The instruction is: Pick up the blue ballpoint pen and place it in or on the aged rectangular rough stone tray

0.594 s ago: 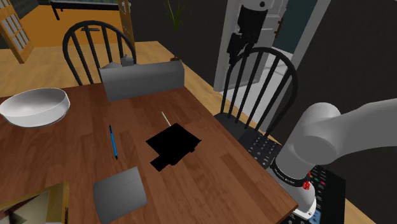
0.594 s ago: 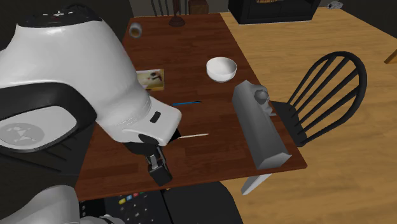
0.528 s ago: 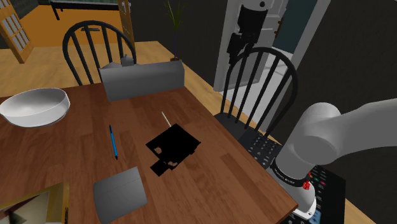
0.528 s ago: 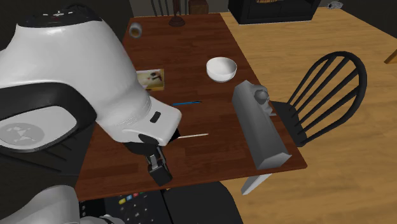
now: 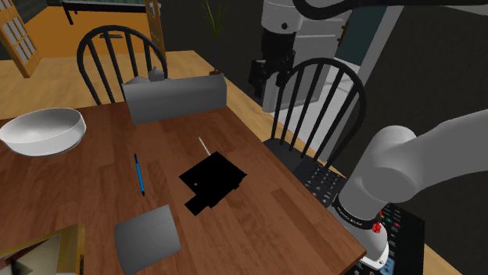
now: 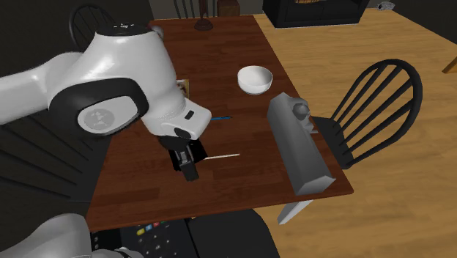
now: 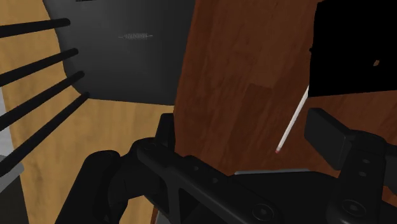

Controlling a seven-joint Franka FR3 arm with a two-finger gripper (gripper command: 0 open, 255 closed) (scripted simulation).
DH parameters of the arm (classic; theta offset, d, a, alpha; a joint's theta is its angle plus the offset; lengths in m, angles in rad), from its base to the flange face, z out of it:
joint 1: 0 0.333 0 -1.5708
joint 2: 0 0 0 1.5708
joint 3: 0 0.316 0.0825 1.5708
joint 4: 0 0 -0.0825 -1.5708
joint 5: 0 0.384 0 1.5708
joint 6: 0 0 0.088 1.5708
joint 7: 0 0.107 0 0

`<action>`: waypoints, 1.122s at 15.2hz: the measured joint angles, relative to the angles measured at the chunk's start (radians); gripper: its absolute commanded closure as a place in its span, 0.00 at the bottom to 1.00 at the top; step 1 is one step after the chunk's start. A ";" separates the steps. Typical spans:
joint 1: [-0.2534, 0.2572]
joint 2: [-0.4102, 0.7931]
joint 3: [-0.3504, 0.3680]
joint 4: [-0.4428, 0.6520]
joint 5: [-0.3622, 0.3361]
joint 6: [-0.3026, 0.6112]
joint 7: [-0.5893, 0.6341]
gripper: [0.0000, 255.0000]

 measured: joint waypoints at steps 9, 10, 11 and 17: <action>0.014 0.251 0.158 0.091 0.068 0.117 0.230 0.00; 0.011 0.293 0.174 0.114 0.067 0.131 0.255 0.00; 0.012 0.318 0.188 0.122 0.069 0.144 0.278 0.00; 0.018 0.532 0.277 0.230 0.045 0.219 0.441 0.00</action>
